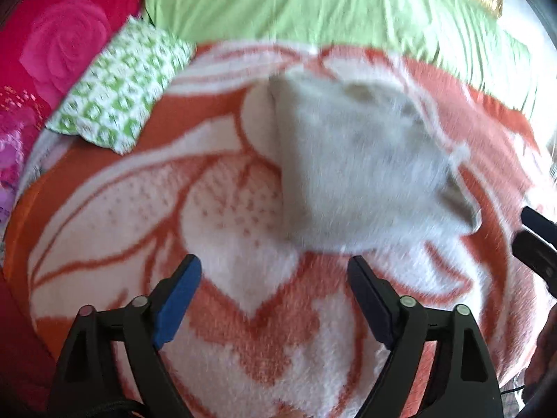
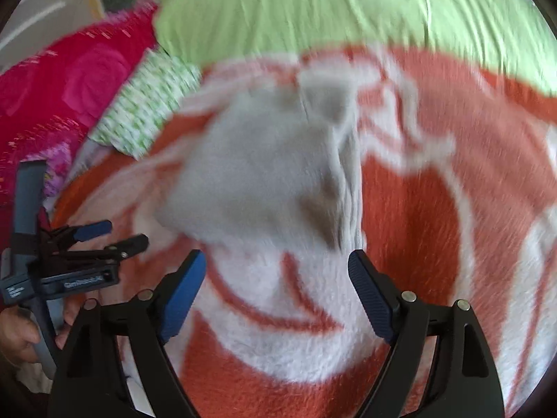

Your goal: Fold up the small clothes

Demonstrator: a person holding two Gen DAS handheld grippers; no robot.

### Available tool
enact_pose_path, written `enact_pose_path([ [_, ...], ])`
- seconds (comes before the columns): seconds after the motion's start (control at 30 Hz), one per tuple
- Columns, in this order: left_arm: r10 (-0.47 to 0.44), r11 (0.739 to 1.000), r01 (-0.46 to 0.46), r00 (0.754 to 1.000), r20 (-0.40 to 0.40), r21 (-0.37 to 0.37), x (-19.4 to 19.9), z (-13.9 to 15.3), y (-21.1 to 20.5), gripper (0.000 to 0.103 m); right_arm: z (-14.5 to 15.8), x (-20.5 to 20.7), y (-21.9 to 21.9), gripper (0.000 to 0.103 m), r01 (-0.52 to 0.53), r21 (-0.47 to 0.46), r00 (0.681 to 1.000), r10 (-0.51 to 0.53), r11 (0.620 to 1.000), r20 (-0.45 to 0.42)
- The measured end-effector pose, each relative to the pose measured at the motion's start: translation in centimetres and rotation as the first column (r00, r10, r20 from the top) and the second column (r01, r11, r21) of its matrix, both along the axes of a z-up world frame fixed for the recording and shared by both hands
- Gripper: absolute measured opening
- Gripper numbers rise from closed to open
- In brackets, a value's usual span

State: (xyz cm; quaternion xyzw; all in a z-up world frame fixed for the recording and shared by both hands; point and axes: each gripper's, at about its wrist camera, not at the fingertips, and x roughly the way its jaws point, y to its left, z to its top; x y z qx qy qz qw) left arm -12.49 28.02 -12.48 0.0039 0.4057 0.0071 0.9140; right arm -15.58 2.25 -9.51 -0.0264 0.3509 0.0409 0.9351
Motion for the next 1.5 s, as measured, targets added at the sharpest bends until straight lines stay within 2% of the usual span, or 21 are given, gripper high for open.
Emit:
enact_pose_path([
  [0.07,-0.005,1.0,0.005,1.0,0.027,-0.021,0.3,0.2,0.1,0.1,0.5,-0.3,0.3,0.103,0.0,-0.019,0.999,0.001,1.0,0.046],
  [0.2,0.019,1.0,-0.019,1.0,-0.001,-0.003,1.4,-1.1,-0.2,0.1,-1.1,1.3,-0.1,0.103,0.042,-0.014,0.999,-0.042,0.999,-0.029],
  [0.33,0.039,0.999,-0.039,0.999,-0.035,0.005,2.0,-2.7,-0.3,0.1,-2.7,2.2,-0.9,0.103,0.089,-0.005,0.994,-0.09,0.996,-0.06],
  [0.63,0.022,0.999,-0.021,0.999,-0.04,0.033,2.4,-3.8,-1.2,0.1,-4.4,3.3,-0.5,0.103,0.073,-0.016,0.993,-0.074,0.997,-0.09],
  [1.07,0.035,0.999,-0.035,0.999,-0.017,0.009,4.1,-3.3,-0.5,0.1,-4.9,4.3,-0.4,0.103,0.023,-0.036,0.997,-0.025,0.999,-0.073],
  [1.5,0.022,1.0,-0.021,0.998,0.06,-0.003,4.4,-0.6,-1.1,0.1,-2.6,4.8,0.0,0.103,-0.031,-0.035,0.999,0.03,0.999,-0.015],
])
